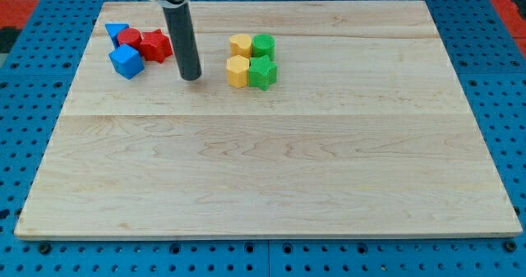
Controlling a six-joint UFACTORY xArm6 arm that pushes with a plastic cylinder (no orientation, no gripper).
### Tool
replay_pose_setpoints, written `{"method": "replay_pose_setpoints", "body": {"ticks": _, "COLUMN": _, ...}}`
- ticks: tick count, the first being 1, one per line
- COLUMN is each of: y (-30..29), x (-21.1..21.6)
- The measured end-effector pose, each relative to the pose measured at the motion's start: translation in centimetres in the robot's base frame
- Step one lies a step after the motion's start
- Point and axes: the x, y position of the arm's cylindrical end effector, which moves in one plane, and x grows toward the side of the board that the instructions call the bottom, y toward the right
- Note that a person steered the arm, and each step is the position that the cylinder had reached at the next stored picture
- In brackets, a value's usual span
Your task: Push the green star towards the bottom right side of the board
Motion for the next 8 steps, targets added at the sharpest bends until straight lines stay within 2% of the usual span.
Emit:
{"method": "replay_pose_setpoints", "body": {"ticks": 1, "y": 4.4, "x": 0.0}}
{"method": "replay_pose_setpoints", "body": {"ticks": 2, "y": 5.1, "x": 1.5}}
{"method": "replay_pose_setpoints", "body": {"ticks": 3, "y": 4.0, "x": -0.6}}
{"method": "replay_pose_setpoints", "body": {"ticks": 4, "y": 2.3, "x": -4.6}}
{"method": "replay_pose_setpoints", "body": {"ticks": 5, "y": 4.5, "x": -5.2}}
{"method": "replay_pose_setpoints", "body": {"ticks": 6, "y": 11.1, "x": -3.9}}
{"method": "replay_pose_setpoints", "body": {"ticks": 8, "y": 12.9, "x": 1.6}}
